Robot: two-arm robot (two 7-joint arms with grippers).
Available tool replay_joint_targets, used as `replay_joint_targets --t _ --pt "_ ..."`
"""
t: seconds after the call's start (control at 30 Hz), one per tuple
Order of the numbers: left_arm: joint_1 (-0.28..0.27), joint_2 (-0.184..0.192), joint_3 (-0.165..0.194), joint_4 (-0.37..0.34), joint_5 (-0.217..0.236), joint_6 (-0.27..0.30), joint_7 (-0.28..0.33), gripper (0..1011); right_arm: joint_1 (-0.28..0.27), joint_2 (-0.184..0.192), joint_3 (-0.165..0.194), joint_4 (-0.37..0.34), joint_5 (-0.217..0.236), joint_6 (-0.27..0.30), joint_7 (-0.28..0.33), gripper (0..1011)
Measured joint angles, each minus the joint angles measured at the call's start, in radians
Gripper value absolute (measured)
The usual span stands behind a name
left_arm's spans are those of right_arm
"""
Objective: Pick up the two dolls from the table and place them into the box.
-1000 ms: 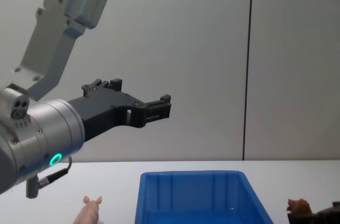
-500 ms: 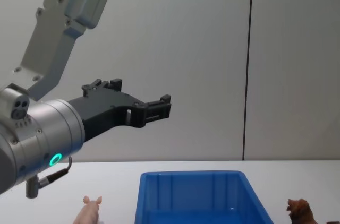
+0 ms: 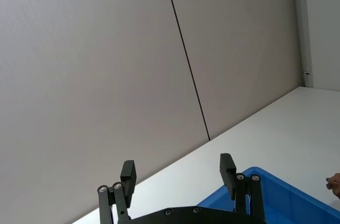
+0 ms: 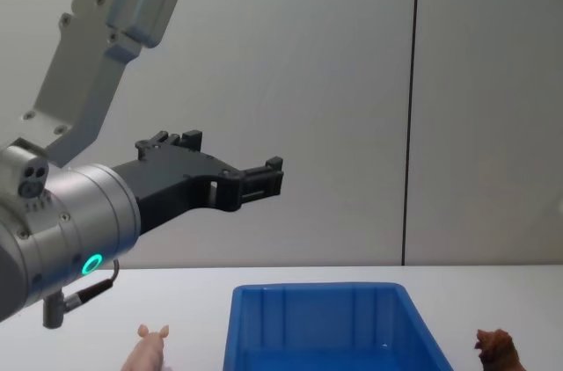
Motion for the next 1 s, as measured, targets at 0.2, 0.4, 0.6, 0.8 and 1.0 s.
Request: replay_joint_targets --t 0.2,0.4,0.6,0.8,1.0 --pt "0.0 0.0 0.0 0.0 0.0 0.0 0.0 1001 -0.004 0.001 0.002 -0.011 -0.003 -0.009 -0.013 360" --pt "0.0 0.0 0.0 0.0 0.0 0.0 0.0 1001 -0.013 0.002 0.005 -0.034 -0.006 -0.035 -0.026 360" --pt "0.0 0.0 0.0 0.0 0.0 0.0 0.0 1001 -0.022 0.004 0.006 -0.069 -0.011 -0.075 -0.03 360" --pt "0.0 0.0 0.0 0.0 0.0 0.0 0.0 1001 -0.024 0.003 0.003 -0.112 -0.018 -0.116 -0.018 360" --pt "0.0 0.0 0.0 0.0 0.0 0.0 0.0 1001 -0.016 -0.004 -0.005 -0.149 -0.024 -0.138 0.021 360"
